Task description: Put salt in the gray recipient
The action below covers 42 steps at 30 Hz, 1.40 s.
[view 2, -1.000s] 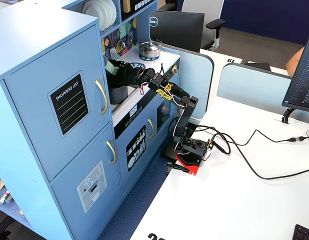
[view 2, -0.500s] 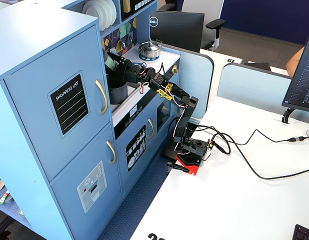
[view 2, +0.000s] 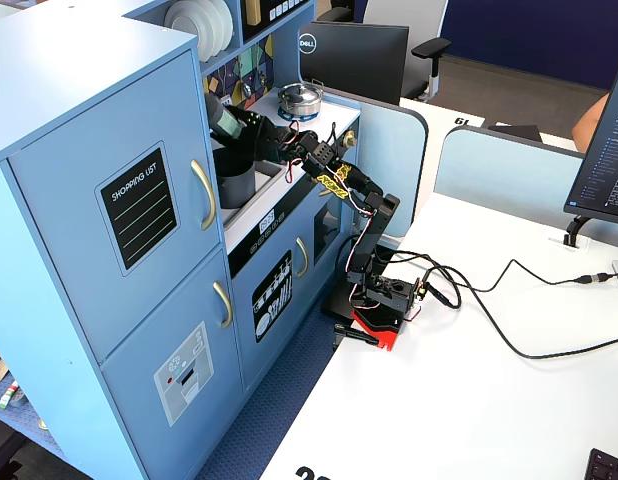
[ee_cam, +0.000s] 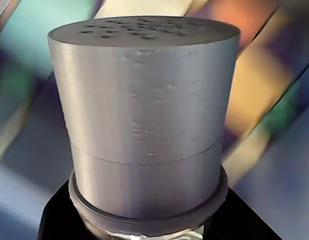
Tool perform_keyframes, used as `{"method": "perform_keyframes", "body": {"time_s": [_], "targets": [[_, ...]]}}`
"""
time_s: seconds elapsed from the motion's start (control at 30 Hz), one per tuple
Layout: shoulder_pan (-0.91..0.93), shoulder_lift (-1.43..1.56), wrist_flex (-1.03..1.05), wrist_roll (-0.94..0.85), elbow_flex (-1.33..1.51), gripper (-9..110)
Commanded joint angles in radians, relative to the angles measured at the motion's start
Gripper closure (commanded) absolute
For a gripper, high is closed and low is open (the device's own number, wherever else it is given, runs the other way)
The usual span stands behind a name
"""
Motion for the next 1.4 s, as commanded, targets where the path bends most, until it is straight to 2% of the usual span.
{"method": "perform_keyframes", "body": {"time_s": [0.0, 0.23, 0.53, 0.8, 0.93, 1.13, 1.37], "targets": [[-0.072, 0.058, -0.193, -0.044, -0.021, 101], [-0.097, 0.006, -0.190, -0.023, -0.140, 101], [-0.018, 0.006, 0.155, 0.081, -0.057, 101], [0.012, 0.046, 0.238, 0.100, 0.009, 101], [-0.002, 0.040, 0.186, 0.072, 0.011, 101], [-0.037, 0.018, -0.089, -0.041, -0.038, 101], [-0.049, -0.006, -0.072, -0.169, -0.112, 101]]}}
